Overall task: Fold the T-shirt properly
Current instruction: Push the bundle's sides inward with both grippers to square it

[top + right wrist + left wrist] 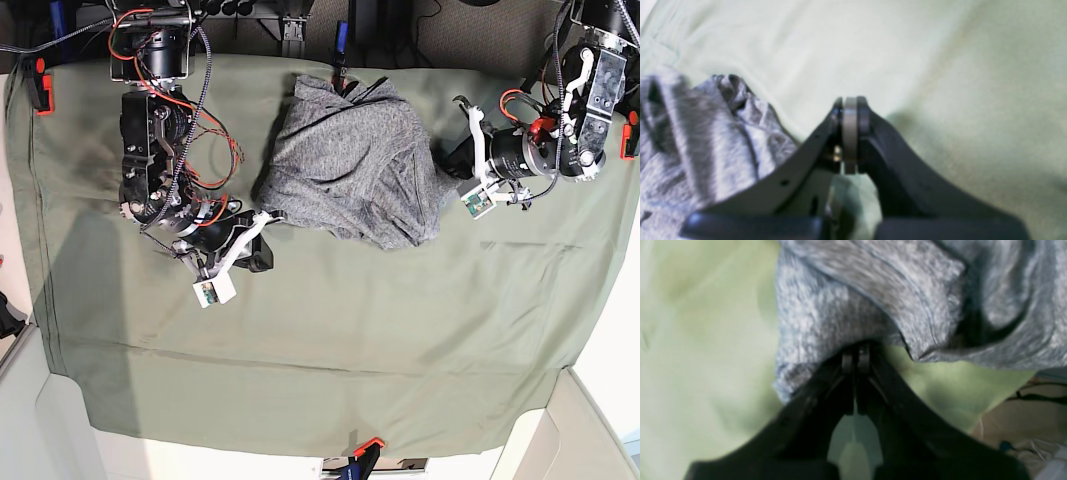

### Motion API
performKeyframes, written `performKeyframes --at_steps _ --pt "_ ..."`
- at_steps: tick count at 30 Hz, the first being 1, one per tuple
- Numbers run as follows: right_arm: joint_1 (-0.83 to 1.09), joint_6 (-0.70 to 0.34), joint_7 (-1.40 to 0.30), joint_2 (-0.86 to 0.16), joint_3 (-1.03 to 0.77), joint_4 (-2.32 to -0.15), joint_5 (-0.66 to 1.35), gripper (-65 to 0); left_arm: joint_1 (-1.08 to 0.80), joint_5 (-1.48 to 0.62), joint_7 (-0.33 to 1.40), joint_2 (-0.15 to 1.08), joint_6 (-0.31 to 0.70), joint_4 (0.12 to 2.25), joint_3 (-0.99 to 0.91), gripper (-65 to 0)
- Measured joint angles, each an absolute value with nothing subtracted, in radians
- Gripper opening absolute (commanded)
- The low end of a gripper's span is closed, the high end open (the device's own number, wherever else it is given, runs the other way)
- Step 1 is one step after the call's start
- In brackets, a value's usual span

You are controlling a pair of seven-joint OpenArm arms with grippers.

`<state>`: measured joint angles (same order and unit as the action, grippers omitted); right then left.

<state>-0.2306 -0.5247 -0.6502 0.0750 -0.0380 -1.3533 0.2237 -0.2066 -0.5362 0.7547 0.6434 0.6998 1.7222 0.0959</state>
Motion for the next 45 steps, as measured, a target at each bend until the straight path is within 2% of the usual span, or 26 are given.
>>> performKeyframes --at_steps 9,14,22,35,41,45 --pt "-0.231 -0.525 -0.651 0.072 -0.038 -1.353 0.231 -65.0 -0.147 -0.550 0.716 0.640 0.701 1.649 0.100 -65.0" --pt "-0.230 -0.525 -0.651 0.072 -0.038 -1.353 0.245 -65.0 -0.041 -0.555 0.701 0.627 0.699 1.568 0.100 -65.0" --pt "-0.230 -0.525 -0.655 0.075 -0.038 -1.353 0.258 -65.0 0.105 -0.540 0.702 0.503 0.694 1.397 0.104 -65.0" --pt "-0.230 -0.519 -0.677 0.072 -0.038 -1.353 0.210 -65.0 0.292 -0.355 0.646 0.370 0.688 1.353 0.417 -65.0" --pt "-0.208 -0.517 -0.677 0.007 -0.038 -1.368 0.216 -65.0 0.324 -0.329 0.645 0.339 0.689 1.352 0.479 -65.0" --pt "-0.193 -0.513 -0.682 -0.058 -0.041 -1.384 0.227 -65.0 0.323 -0.398 0.647 0.418 0.677 1.387 0.437 -65.0"
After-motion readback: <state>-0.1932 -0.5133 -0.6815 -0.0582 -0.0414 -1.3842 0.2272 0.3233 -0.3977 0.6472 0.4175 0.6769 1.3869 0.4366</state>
